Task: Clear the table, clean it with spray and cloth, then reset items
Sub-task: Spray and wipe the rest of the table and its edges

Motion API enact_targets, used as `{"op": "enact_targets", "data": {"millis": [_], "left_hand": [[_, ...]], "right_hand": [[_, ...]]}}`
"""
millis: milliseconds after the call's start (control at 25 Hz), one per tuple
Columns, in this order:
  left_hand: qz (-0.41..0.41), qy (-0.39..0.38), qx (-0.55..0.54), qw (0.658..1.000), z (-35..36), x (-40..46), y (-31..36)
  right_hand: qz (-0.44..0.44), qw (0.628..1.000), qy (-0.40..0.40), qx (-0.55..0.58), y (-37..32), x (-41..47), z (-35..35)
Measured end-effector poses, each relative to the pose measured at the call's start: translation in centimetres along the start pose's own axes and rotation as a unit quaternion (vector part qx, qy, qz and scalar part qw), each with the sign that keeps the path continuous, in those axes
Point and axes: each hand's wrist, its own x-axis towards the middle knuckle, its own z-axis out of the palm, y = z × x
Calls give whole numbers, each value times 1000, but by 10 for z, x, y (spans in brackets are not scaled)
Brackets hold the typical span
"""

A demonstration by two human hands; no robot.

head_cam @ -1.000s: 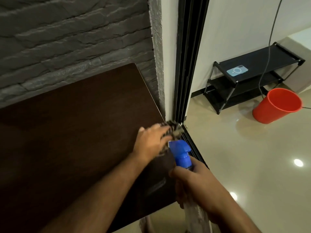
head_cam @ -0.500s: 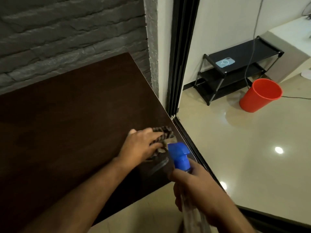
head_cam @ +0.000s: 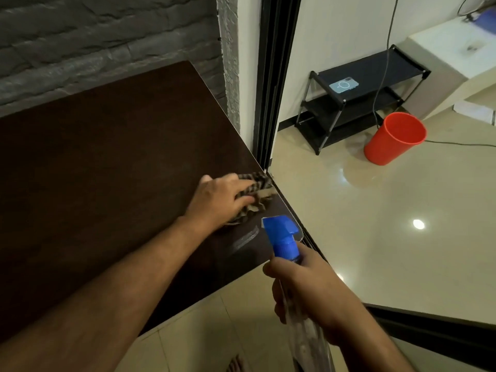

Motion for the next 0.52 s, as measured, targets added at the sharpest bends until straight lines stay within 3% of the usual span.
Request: {"op": "enact_targets", "data": {"millis": [160, 520], "left_hand": [[-216, 57, 57, 973, -31, 17, -85], [-279, 107, 43, 953, -13, 1, -54]], "right_hand": [[-11, 1000, 7, 25, 4, -2, -15], [5, 999, 38, 4, 34, -15, -40]]}}
